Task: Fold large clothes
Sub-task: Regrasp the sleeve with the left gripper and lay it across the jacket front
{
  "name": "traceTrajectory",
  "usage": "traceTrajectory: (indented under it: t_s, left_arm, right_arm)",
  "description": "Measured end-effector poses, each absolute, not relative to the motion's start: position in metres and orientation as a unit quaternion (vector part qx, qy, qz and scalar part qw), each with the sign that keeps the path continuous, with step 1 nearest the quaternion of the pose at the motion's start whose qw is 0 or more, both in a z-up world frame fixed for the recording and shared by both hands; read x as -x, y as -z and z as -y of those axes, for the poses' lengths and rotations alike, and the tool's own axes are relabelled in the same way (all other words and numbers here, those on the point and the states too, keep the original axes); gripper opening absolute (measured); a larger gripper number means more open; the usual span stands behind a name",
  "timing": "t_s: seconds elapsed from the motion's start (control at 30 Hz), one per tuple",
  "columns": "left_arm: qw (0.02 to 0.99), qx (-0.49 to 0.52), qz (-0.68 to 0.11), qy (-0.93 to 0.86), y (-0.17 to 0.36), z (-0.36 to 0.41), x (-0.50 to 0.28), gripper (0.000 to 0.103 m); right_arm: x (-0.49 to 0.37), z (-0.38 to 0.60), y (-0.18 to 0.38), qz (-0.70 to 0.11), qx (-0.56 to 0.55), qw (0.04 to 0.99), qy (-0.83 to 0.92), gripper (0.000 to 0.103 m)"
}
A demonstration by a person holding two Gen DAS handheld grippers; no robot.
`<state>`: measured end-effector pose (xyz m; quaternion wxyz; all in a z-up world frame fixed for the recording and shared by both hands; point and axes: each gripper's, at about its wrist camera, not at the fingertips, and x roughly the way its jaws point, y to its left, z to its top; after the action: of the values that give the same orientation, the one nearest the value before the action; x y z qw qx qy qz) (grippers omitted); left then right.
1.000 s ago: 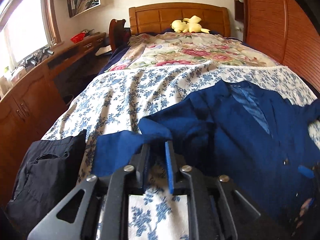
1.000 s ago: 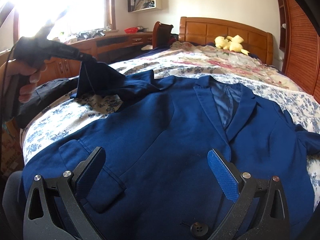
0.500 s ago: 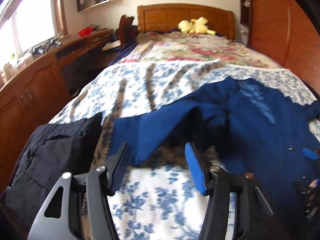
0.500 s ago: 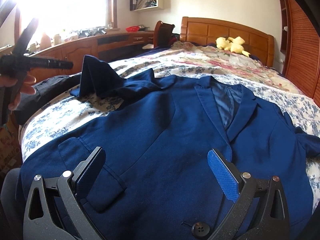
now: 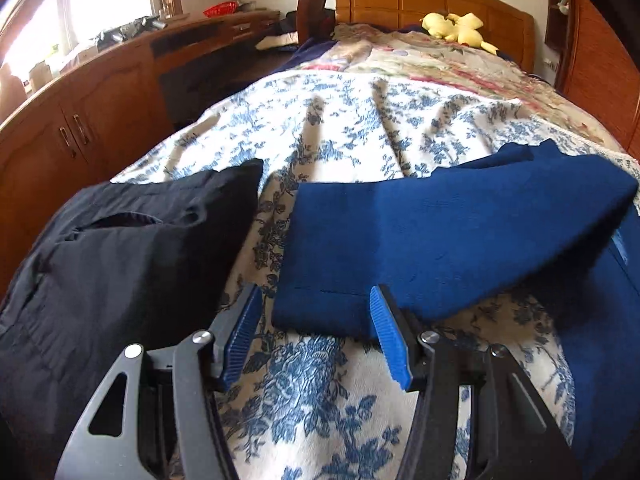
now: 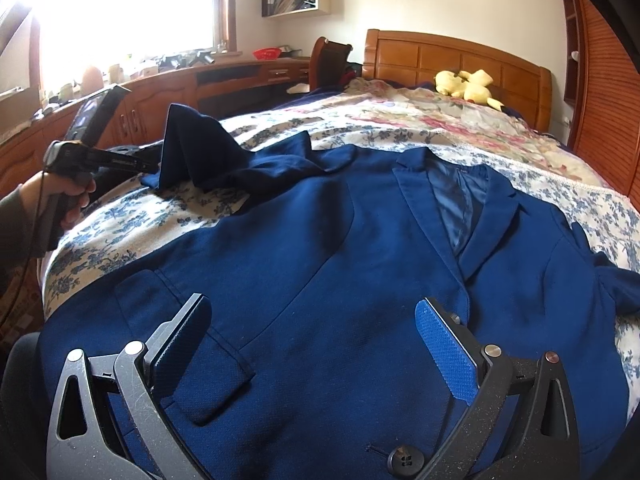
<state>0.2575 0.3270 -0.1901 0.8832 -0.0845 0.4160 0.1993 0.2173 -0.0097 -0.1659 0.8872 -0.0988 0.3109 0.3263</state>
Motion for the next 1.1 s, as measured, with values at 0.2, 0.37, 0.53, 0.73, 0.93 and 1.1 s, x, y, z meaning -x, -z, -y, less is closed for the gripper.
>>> traceTrajectory:
  t_s: [0.2, 0.37, 0.53, 0.73, 0.93, 1.1]
  left_arm:
    - [0.868, 0.109, -0.444, -0.194, 0.21, -0.334, -0.27, 0.055]
    - [0.867, 0.125, -0.444, -0.189, 0.211, -0.338, -0.271, 0.044]
    - [0.87, 0.126, -0.443, -0.177, 0.207, -0.335, -0.271, 0.014]
    - [0.904, 0.072, -0.386, -0.171, 0.144, -0.289, -0.26, 0.012]
    - [0.94, 0.018, -0.32, -0.119, 0.065, -0.216, -0.247, 0.011]
    - [0.956, -0.008, -0.285, -0.07, 0.025, -0.158, -0.245, 0.011]
  right_arm:
    - [-0.22, 0.008, 0.166, -0.313, 0.097, 0.886, -0.328, 0.103]
    - [-0.22, 0.008, 0.166, -0.313, 0.097, 0.886, -0.328, 0.103]
    - [-0.22, 0.008, 0.166, -0.311, 0.1, 0.887, -0.328, 0.103]
    - [-0.215, 0.01, 0.16, -0.303, 0.099, 0.89, -0.327, 0.103]
    - [-0.21, 0.031, 0.145, -0.291, 0.095, 0.898, -0.316, 0.103]
    - [-0.214, 0.062, 0.136, -0.289, 0.084, 0.909, -0.29, 0.103]
